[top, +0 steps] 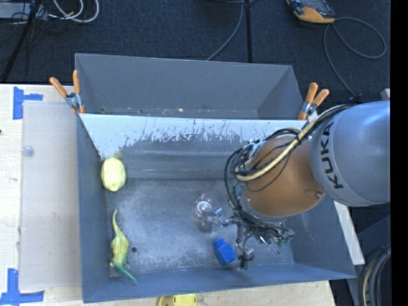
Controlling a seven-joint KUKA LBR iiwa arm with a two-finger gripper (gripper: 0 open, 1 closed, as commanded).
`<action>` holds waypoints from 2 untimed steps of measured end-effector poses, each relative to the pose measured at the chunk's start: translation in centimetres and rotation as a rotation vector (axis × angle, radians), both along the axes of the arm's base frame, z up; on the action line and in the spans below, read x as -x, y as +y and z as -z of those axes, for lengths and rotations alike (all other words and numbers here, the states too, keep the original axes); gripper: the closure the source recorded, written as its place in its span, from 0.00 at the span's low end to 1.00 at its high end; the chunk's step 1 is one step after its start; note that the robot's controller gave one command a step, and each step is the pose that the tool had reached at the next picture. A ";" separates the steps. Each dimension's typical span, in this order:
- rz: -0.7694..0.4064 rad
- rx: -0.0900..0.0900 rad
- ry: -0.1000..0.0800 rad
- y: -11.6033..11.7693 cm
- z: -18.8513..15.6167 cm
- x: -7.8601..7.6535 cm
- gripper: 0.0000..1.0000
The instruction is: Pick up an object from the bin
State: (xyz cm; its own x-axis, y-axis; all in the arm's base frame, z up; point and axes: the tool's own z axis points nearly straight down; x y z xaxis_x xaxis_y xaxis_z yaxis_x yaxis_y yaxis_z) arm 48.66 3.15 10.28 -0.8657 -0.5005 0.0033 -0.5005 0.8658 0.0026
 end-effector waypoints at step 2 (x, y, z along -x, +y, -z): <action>-0.217 -0.002 0.001 -1.2 2.7 0.2 1.00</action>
Offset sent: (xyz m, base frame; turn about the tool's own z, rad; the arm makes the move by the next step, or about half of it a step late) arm 0.0000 0.0000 0.0000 0.0000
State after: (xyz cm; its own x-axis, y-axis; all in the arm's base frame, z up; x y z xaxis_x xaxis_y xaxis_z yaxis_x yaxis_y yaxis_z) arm 48.48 1.93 7.57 -0.7379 -0.6749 0.0032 -0.6749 0.7379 0.0051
